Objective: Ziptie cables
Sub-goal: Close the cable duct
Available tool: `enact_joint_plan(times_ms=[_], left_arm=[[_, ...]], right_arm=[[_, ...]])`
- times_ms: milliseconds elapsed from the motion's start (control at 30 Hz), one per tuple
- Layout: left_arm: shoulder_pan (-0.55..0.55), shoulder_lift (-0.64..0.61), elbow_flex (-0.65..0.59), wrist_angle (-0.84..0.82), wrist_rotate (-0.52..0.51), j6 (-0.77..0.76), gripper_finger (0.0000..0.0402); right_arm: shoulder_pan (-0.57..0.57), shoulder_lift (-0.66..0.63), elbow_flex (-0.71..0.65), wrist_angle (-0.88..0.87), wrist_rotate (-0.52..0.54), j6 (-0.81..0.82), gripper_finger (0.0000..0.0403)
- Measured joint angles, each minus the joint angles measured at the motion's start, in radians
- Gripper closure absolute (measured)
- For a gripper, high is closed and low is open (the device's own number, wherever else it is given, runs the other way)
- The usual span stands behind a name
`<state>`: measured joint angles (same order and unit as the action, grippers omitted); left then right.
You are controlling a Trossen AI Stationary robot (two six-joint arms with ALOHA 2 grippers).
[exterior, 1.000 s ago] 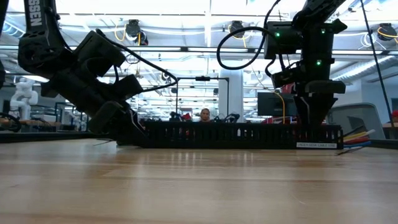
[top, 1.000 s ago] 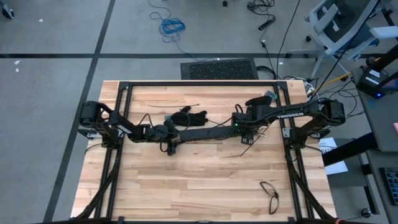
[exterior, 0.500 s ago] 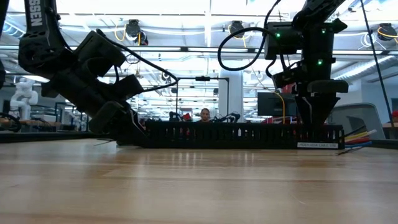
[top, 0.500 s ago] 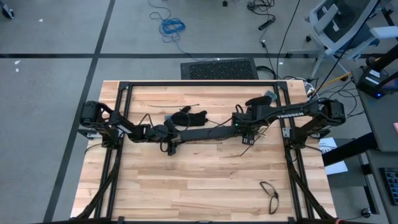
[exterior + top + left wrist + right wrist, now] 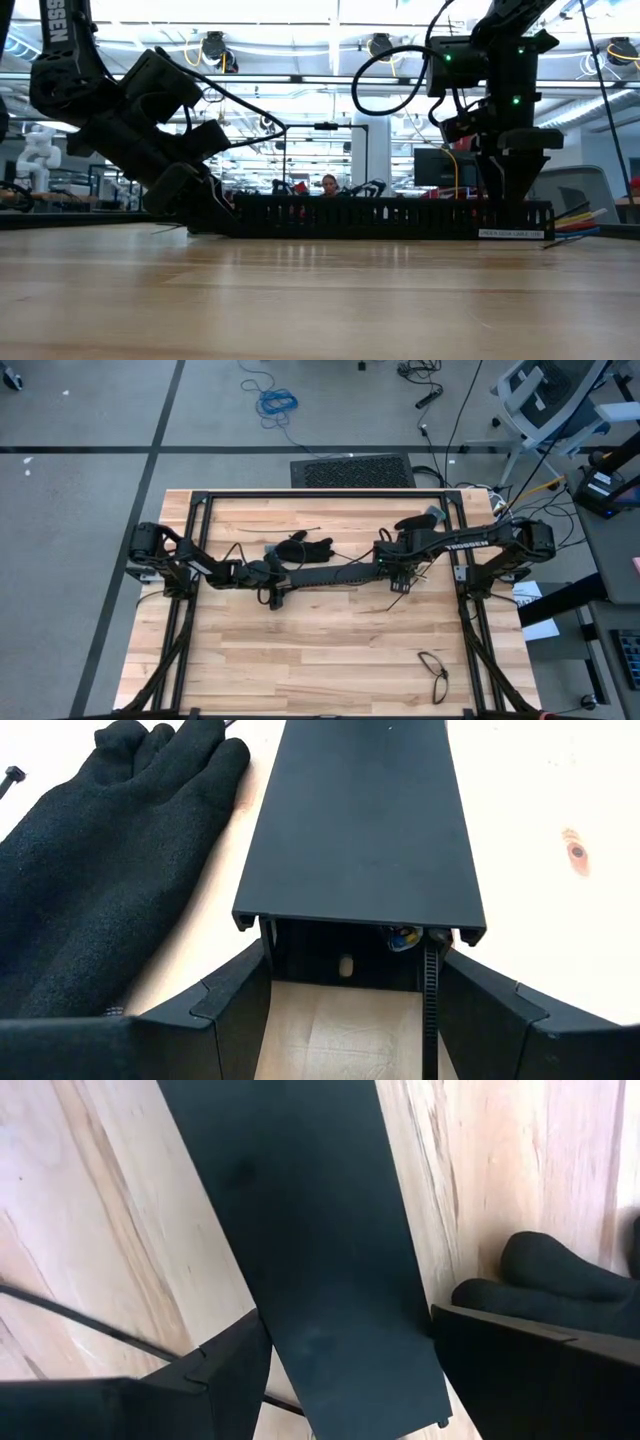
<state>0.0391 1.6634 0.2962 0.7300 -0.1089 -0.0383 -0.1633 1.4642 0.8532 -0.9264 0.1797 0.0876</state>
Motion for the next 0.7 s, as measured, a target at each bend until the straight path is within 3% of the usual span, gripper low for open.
enact_joint_plan(times_ms=[400,700], left_arm=[[0.000,0.000,0.000,-0.001,0.000,0.000,0.0159],[0.000,0.000,-0.002,0.006,-0.001,0.002,0.0159]], right_arm=[[-0.001,-0.001,0.000,0.004,-0.034,0.013,0.0142],[-0.003,0.003,-0.005,-0.017,-0.056,0.065,0.0085]])
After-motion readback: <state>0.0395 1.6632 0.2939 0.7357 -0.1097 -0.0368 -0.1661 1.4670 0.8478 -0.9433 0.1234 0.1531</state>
